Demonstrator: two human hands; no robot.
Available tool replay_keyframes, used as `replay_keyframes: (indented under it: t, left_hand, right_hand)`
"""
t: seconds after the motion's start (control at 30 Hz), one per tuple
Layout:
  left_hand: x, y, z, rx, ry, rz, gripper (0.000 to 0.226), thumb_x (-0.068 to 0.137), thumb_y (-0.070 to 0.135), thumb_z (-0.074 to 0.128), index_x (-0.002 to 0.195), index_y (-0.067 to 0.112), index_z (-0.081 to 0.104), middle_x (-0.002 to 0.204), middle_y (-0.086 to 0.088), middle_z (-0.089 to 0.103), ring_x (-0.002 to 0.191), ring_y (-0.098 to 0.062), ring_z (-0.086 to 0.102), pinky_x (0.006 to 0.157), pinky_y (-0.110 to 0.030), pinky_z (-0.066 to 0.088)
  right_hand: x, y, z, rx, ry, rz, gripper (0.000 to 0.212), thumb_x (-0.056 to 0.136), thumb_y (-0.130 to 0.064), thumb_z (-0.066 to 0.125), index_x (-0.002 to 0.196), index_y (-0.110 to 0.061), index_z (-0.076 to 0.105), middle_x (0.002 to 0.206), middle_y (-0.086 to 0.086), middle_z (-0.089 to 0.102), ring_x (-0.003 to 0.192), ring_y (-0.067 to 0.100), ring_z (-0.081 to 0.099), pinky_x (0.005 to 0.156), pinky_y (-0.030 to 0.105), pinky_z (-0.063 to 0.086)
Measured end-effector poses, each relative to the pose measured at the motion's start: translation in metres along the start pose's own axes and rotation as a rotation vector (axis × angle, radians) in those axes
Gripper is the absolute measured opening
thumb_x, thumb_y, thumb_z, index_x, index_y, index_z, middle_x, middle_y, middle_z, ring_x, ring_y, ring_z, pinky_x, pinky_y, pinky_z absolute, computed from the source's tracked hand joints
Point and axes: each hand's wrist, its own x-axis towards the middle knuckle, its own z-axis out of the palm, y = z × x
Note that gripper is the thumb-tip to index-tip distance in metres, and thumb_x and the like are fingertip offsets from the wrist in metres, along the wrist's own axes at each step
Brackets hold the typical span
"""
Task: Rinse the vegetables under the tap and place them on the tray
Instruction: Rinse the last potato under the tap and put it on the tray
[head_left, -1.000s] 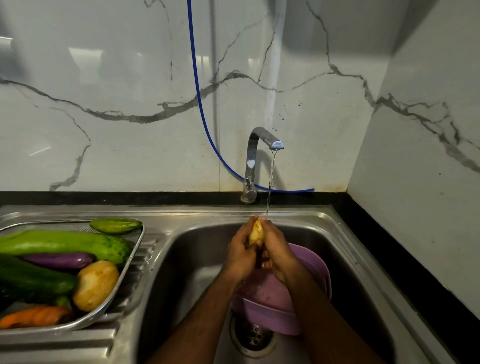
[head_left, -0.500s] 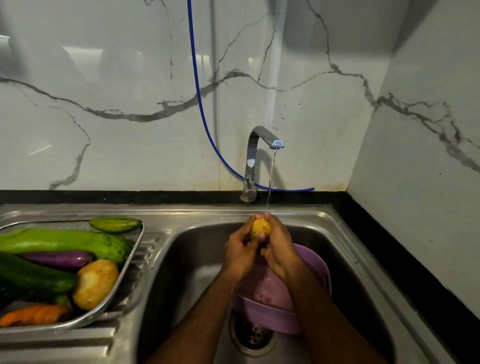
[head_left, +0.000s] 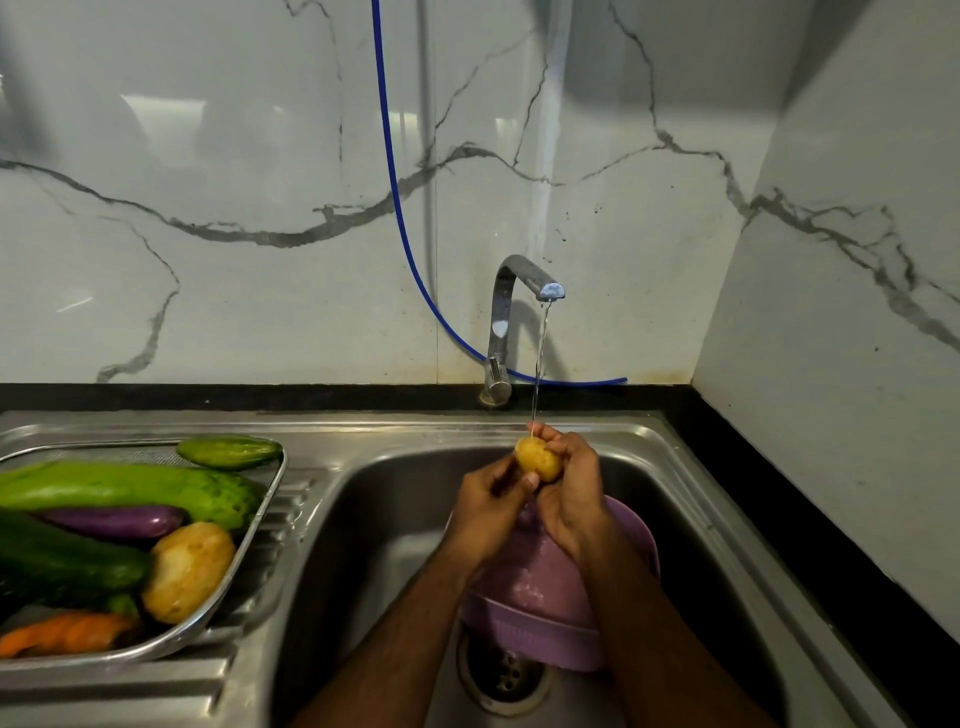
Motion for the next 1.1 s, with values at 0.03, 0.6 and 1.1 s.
replay_keyframes:
  t: [0.03,0.6,1.1]
  left_hand:
    - [-0.001,0.001,0.001,0.009,-0.044,-0.014,0.030,0.092,0.034,0.067,0.121,0.030,0.069,0.112,0.007,0.075,0.108,-0.013,0.069,0.096,-0.039,0.055]
    - [-0.001,0.002,0.001,-0.077,-0.053,-0.008,0.038,0.092,0.000,0.063,0.124,0.020,0.066,0.114,-0.005,0.074,0.109,-0.024,0.069,0.095,-0.043,0.056]
    - [0.003,0.008,-0.009,-0.417,0.178,-0.264,0.025,0.104,0.012,0.047,0.118,0.008,0.067,0.105,-0.016,0.074,0.092,-0.028,0.073,0.079,-0.032,0.062]
  right_hand:
    - [0.001,0.000,0.000,-0.023,0.001,0.002,0.028,0.093,-0.014,0.046,0.109,-0.008,0.068,0.096,0.015,0.061,0.083,0.024,0.058,0.072,0.034,0.051]
    - [0.012,0.007,-0.010,-0.381,0.115,-0.138,0.010,0.101,-0.008,0.058,0.107,-0.011,0.065,0.101,0.015,0.067,0.085,0.024,0.065,0.064,0.032,0.058]
    - [0.017,0.001,-0.013,-0.492,0.021,-0.052,0.045,0.100,0.006,0.048,0.141,-0.011,0.059,0.126,0.013,0.066,0.102,0.024,0.069,0.081,0.033,0.061]
